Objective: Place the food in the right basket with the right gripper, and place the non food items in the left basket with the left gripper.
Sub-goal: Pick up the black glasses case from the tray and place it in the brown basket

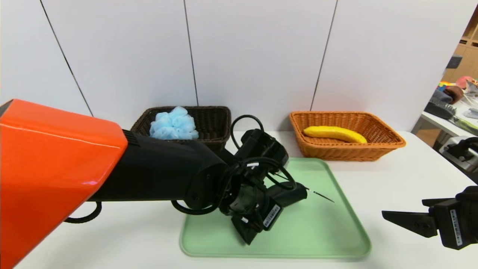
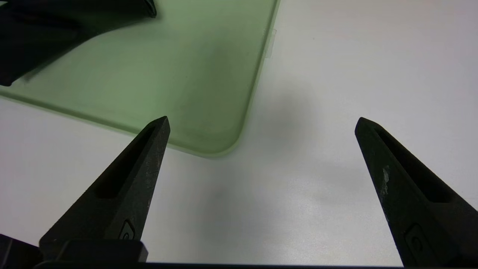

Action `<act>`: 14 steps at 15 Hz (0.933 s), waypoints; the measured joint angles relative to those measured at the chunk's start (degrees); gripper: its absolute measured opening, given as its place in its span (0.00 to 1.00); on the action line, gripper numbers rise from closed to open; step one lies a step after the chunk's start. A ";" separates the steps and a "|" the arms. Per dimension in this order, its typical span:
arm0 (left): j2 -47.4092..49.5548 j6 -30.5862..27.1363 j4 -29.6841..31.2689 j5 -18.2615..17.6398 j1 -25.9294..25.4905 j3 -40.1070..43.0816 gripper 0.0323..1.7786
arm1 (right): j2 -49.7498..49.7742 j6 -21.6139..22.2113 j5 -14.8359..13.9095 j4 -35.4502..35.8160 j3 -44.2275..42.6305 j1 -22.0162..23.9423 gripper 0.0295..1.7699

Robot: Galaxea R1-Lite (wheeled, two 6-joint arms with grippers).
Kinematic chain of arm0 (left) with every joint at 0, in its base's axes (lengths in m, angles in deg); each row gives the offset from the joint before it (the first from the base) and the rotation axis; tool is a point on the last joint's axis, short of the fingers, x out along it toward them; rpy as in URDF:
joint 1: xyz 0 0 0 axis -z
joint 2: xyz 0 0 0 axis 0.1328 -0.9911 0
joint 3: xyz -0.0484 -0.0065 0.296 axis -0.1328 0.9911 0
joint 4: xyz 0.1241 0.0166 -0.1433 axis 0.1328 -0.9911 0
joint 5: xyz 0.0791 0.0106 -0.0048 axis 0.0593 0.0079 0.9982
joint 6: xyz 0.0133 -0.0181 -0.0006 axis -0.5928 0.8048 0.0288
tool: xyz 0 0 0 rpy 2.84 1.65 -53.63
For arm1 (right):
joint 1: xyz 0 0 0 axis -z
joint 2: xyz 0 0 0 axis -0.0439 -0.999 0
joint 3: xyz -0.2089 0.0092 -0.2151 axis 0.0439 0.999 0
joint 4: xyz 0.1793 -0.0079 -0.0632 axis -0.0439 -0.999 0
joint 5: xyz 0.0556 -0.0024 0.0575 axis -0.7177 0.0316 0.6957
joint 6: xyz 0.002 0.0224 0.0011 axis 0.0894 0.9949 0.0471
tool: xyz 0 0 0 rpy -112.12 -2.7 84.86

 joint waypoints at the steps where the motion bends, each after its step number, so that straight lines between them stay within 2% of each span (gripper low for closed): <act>1: 0.68 0.46 0.33 -0.11 -0.43 -0.07 0.29 | 0.02 0.00 0.00 0.00 -0.02 0.00 0.97; 8: 7.50 0.57 1.05 -0.33 -5.85 -0.18 0.27 | 1.45 0.09 0.04 -0.22 0.52 0.01 0.97; 12: 12.03 -3.17 0.66 -0.74 -14.26 -1.58 0.27 | 2.84 0.00 0.06 -0.30 1.10 0.04 0.97; 14: 13.64 -5.67 0.24 -3.17 -20.41 -2.80 0.27 | 3.34 0.00 0.09 -0.30 1.76 0.01 0.97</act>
